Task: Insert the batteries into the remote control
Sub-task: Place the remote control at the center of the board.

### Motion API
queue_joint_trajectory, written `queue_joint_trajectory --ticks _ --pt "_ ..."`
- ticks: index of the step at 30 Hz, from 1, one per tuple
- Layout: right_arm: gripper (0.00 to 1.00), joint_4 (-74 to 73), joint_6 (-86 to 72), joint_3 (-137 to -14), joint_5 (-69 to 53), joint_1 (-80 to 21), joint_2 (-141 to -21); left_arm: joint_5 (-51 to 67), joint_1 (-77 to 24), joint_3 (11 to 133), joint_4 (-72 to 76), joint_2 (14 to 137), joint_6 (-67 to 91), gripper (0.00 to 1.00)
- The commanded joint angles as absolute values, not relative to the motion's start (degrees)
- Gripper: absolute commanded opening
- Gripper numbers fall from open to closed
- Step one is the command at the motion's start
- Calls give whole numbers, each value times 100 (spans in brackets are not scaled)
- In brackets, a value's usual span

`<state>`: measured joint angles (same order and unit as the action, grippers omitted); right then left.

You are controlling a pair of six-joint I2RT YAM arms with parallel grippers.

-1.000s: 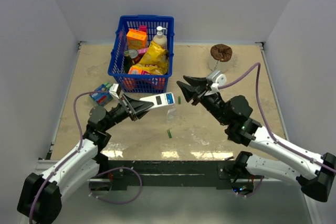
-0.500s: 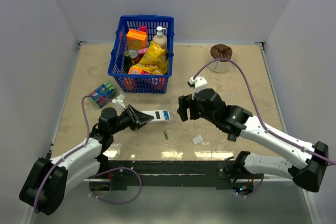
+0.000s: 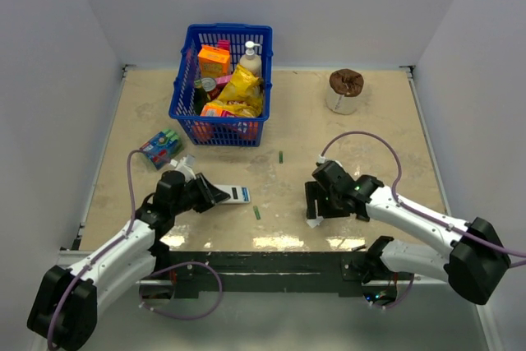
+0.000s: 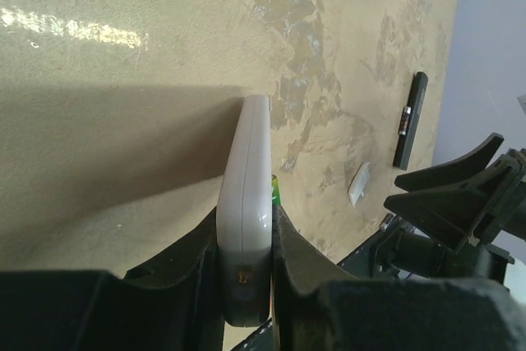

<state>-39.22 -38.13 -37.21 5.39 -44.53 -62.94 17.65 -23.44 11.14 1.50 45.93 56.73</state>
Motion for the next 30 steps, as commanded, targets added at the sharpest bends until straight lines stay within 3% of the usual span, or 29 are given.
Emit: queue_joint_trajectory --ticks 1,5,12,16,23,26,30 --pt "71 -3542 -4157 -3647 272 -4298 -6266 1573 -2373 1073 -272 4640 5274 0" --pt "68 -3384 -4394 -3621 308 -4271 -6424 1635 -2373 923 -211 4676 5203 0" --pt "57 -3094 -4904 -3595 395 -4254 -6811 1424 -2373 809 -509 4676 5133 33" --pt "48 -3059 -5220 -3551 571 -4245 -6943 1196 -2373 844 -851 4693 5063 45" --pt "45 -2980 -5405 -3568 659 -4245 -7093 923 -2373 1089 -1256 4913 4931 61" --pt "42 -2936 -5484 -3533 694 -4245 -7198 713 -2373 1239 -1511 4974 4966 79" --pt "38 -2865 -5537 -3481 729 -4254 -7338 475 -2373 1476 -1976 5001 5080 91"
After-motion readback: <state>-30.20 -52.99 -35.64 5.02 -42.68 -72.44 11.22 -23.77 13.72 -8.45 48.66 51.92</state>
